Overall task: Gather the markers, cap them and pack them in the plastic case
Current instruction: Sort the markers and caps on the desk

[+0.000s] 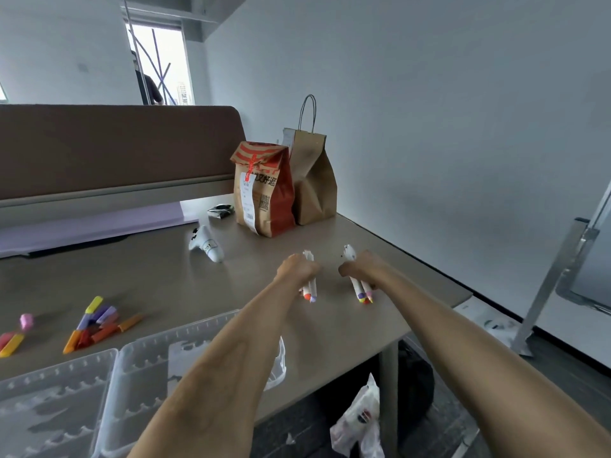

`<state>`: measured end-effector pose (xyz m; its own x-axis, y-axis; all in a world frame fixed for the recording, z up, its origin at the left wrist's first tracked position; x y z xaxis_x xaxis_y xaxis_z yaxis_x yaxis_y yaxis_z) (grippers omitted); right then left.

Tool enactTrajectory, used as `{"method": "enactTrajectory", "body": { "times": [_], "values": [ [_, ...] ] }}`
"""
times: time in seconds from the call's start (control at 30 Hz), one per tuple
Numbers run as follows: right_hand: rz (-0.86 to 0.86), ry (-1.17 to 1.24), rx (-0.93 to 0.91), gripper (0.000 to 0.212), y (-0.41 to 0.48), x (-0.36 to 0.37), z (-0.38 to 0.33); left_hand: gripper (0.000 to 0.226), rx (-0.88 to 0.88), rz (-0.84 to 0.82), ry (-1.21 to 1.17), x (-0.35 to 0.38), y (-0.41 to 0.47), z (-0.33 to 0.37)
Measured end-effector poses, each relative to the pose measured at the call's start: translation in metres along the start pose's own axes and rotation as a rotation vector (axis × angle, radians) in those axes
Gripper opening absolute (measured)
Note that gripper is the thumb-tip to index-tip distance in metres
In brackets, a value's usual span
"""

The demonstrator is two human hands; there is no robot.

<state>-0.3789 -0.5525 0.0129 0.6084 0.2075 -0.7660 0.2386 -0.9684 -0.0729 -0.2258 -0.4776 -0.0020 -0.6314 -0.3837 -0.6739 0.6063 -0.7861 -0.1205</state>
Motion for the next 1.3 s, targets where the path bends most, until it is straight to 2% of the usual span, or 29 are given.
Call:
{"method": "enactTrajectory", "body": {
  "times": [0.17, 0.3, 0.5, 0.63, 0.7, 0.8, 0.83, 0.9, 1.0, 1.03, 1.17, 1.3],
  "values": [
    [-0.002, -0.094, -0.095, 0.03, 0.011, 0.011, -0.01, 0.027, -0.014, -0.013, 0.013, 0.007, 0.007, 0.011],
    [0.052, -0.098, -0.192, 0.024, 0.011, 0.01, -0.016, 0.039, 0.008, -0.085, 0.072, 0.015, 0.01, 0.015],
    [0.146, -0.016, -0.22, 0.042, 0.019, 0.003, -0.009, 0.044, 0.074, -0.007, 0.054, 0.003, 0.014, 0.011],
    [0.152, 0.004, -0.25, 0.041, 0.018, 0.003, -0.005, 0.083, 0.061, 0.037, 0.064, -0.007, 0.014, 0.002],
    [0.151, 0.004, -0.273, 0.036, 0.015, 0.003, -0.003, 0.076, 0.071, 0.049, 0.071, -0.009, 0.015, -0.002],
    [0.153, -0.041, -0.316, 0.03, 0.009, 0.001, -0.001, 0.039, 0.125, 0.039, 0.107, -0.01, 0.013, -0.006],
    [0.158, -0.045, -0.328, 0.032, 0.007, 0.001, -0.001, 0.035, 0.146, 0.042, 0.122, -0.01, 0.013, -0.006],
    [0.179, -0.045, -0.349, 0.034, 0.004, -0.001, 0.0, 0.035, 0.178, 0.057, 0.14, -0.008, 0.011, -0.004],
    [0.202, -0.062, -0.414, 0.017, -0.001, 0.0, -0.003, 0.03, 0.213, 0.061, 0.162, -0.004, 0.005, 0.001],
    [0.21, -0.061, -0.416, 0.016, -0.001, 0.0, -0.002, 0.029, 0.215, 0.06, 0.165, -0.002, 0.003, 0.002],
    [0.215, -0.051, -0.436, 0.02, -0.007, 0.001, 0.002, 0.027, 0.252, 0.121, 0.192, -0.003, 0.0, 0.006],
    [0.212, -0.278, -0.452, 0.036, -0.008, 0.005, 0.006, 0.028, 0.331, 0.132, 0.224, -0.004, -0.003, 0.006]
  ]
}}
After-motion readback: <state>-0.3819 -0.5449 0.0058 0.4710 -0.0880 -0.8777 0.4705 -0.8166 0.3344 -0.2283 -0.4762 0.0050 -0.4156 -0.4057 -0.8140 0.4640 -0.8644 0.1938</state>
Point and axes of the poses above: each hand's wrist, its own y-axis towards the middle knuckle, its own x-axis out of the palm, z = x × y, the point moved 9 cm from there along y, towards the middle knuckle, and after that the axes turned 9 degrees about z, right-handed, at the moved point
